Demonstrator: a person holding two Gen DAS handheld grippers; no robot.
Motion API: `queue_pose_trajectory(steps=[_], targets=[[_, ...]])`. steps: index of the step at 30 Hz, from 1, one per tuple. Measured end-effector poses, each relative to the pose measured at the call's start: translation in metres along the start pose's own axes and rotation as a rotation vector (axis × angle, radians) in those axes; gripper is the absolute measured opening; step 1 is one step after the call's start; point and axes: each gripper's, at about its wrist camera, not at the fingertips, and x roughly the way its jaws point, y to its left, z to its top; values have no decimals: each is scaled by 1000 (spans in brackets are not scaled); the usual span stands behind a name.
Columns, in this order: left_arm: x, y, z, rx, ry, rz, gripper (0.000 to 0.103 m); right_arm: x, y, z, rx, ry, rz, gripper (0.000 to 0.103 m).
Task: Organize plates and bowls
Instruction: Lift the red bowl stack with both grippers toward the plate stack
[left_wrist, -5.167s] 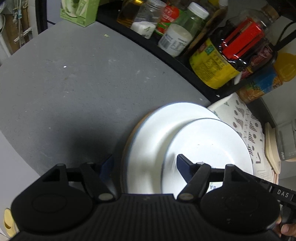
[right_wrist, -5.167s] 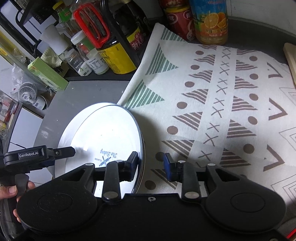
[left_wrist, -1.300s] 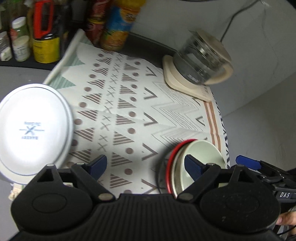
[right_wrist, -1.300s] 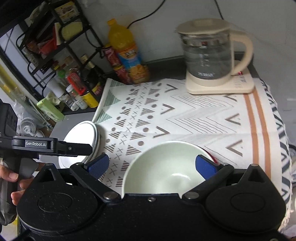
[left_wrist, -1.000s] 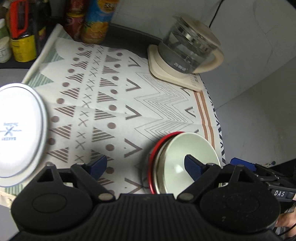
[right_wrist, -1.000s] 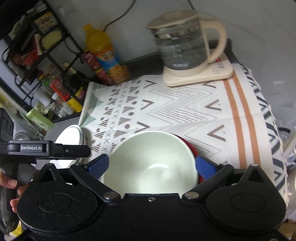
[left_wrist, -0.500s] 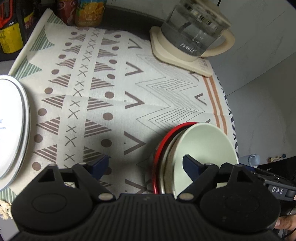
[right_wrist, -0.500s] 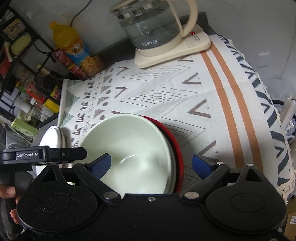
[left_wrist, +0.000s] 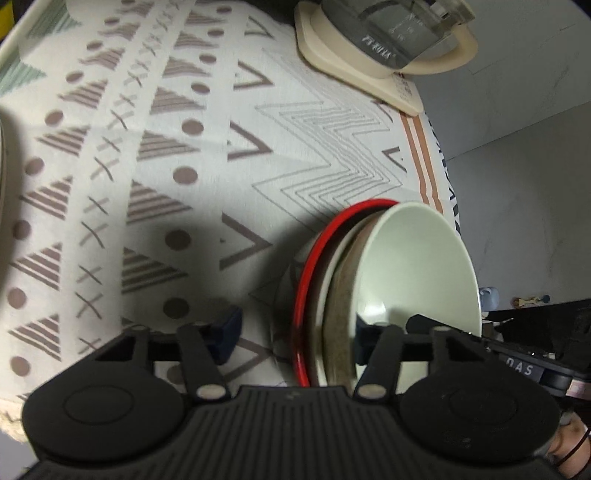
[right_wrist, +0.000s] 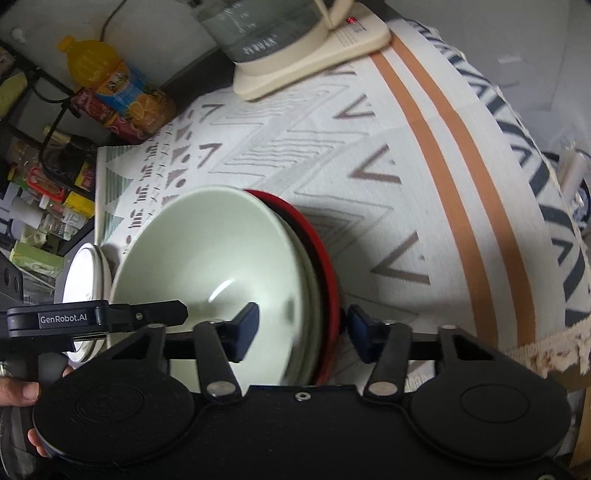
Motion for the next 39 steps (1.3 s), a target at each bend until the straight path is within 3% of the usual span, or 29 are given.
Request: queue_pose_trajectory(steps=[5,7,20,39], targets=[[10,3,1,-8,24,-35,42,9,-10,-6,44,29,-4,32],[12,3,1,-13,29,-58,37,10,-12,-8,56,23,4,32],[-6,7,1,-10,-11,-86,37,1,-6,-5,59,-12,45,31],[-79,72,5,-124,-144,-83,37,14,83,14,-77,-6,115,31]])
